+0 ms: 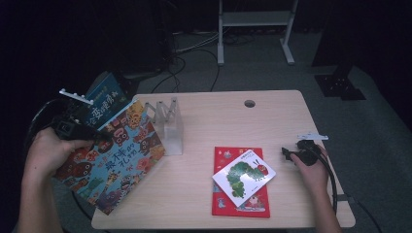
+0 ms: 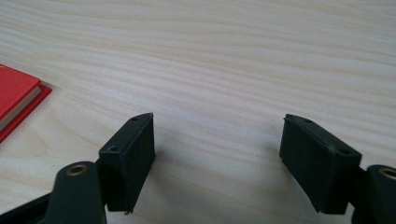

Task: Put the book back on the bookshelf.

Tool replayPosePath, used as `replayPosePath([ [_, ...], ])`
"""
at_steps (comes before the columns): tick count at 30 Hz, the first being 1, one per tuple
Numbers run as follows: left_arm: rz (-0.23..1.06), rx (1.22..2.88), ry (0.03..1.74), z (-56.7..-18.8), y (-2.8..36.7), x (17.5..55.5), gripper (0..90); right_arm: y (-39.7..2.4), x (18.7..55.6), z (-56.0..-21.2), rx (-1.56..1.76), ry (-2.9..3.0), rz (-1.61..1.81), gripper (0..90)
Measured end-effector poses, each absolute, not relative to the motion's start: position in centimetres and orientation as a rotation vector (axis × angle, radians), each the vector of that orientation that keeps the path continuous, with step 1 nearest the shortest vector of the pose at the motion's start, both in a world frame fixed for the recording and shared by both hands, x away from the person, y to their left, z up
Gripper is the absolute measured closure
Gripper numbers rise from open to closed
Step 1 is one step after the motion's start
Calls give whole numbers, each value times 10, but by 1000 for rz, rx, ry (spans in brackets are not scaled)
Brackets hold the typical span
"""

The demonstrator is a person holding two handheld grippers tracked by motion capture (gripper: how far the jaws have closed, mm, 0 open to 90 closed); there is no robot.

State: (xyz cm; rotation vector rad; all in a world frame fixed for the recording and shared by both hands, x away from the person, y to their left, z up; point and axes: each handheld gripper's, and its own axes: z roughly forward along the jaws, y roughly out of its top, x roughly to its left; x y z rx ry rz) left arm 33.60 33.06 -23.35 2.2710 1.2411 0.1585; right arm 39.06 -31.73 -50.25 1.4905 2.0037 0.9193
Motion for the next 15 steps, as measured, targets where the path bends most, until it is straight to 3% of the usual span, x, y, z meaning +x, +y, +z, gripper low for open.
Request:
replayPosePath([
  [15, 201, 2241, 1406, -244, 353, 345, 801, -317, 391, -503, 1491, 2004, 919, 255],
])
